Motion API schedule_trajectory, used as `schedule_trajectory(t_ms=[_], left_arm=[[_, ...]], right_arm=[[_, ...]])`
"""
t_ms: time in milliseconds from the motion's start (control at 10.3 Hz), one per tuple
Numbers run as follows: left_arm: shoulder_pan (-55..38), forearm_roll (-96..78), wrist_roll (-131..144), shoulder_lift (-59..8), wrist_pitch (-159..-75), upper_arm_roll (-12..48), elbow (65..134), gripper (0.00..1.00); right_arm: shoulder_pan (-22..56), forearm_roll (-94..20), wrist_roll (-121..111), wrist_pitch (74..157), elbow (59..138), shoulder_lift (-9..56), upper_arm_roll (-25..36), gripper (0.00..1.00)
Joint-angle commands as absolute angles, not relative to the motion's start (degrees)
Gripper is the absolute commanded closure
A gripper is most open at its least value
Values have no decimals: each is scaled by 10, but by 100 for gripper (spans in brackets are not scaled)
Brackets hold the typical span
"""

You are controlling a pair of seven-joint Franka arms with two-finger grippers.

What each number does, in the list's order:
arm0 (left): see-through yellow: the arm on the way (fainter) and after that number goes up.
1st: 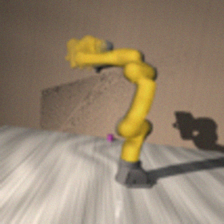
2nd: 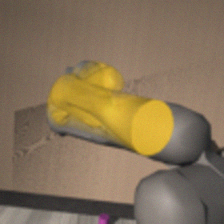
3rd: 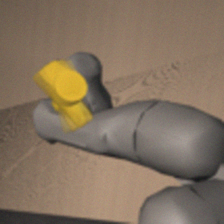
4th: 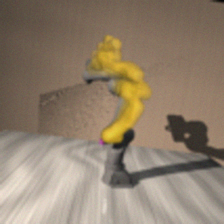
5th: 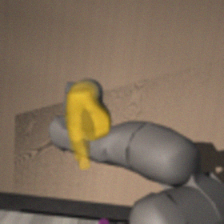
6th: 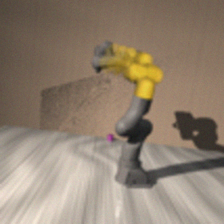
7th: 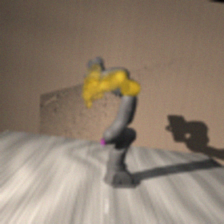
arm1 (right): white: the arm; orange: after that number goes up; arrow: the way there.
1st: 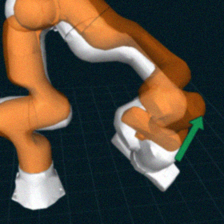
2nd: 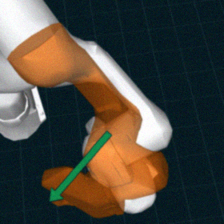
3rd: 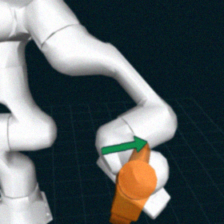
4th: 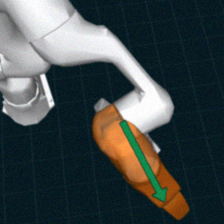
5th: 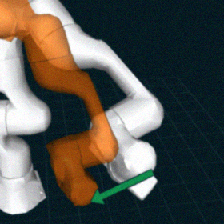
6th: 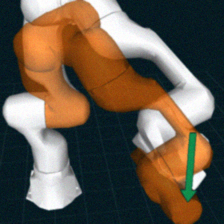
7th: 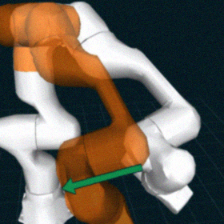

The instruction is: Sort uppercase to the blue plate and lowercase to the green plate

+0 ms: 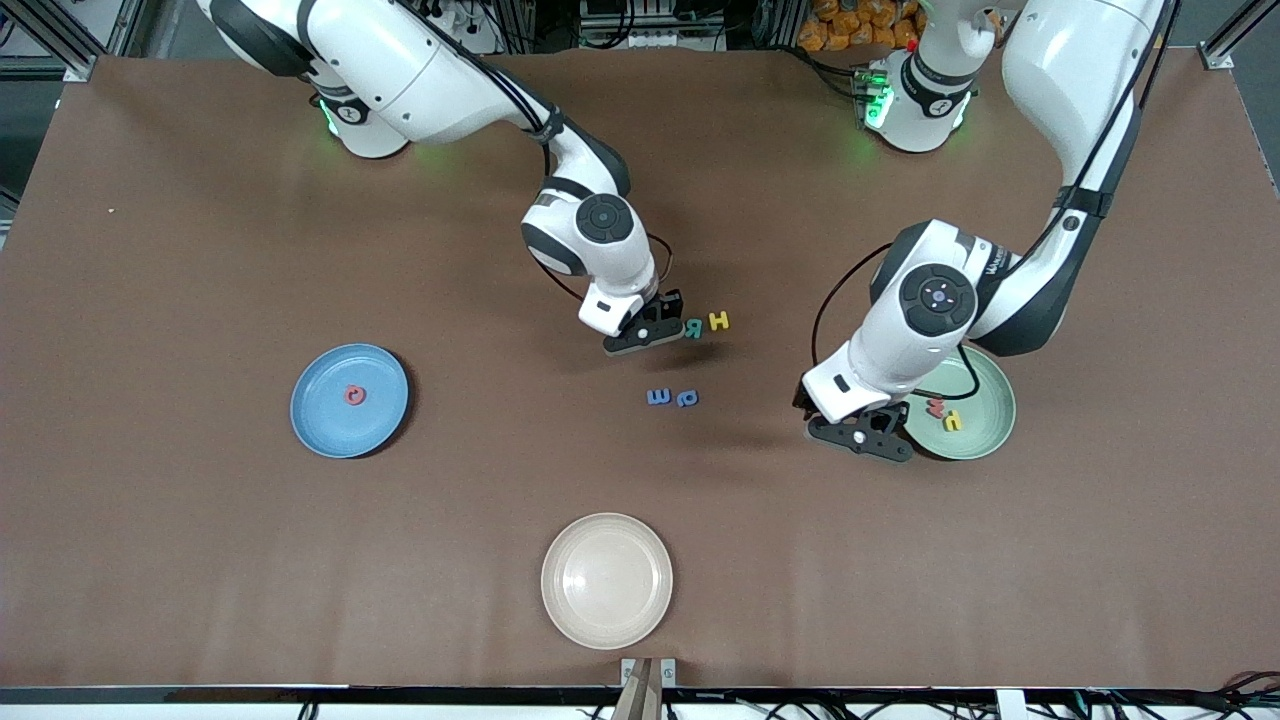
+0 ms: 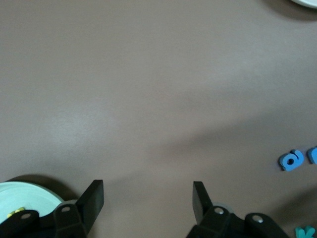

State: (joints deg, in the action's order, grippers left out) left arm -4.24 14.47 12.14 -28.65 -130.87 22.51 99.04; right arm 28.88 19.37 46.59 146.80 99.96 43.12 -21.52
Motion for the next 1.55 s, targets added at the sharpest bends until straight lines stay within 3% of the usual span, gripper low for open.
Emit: schedule_trajectory(t_ms=[0,580,677,870,1160,1451], left_arm=[[-49,148,61,-301,-1309,233,980,19],[-47,151,-66,-307,-1324,240,978,19],[-46,152,-74,-304,-1325,247,978,19],[-43,153,-104,-304,-1325,263,978,19],[-48,156,-133,-310,-1341,277,979,19],[-50,166,-189,-341,-1355,278,959,17]], right_arm=[[289,224,480,1470,985,443,-216,41],[289,241,480,1470,986,446,-216,47],[289,243,480,1470,986,447,-216,53],[286,261,480,1469,986,447,-216,98],[263,258,470,1456,987,429,-217,100],[192,251,453,1413,992,389,-224,100]])
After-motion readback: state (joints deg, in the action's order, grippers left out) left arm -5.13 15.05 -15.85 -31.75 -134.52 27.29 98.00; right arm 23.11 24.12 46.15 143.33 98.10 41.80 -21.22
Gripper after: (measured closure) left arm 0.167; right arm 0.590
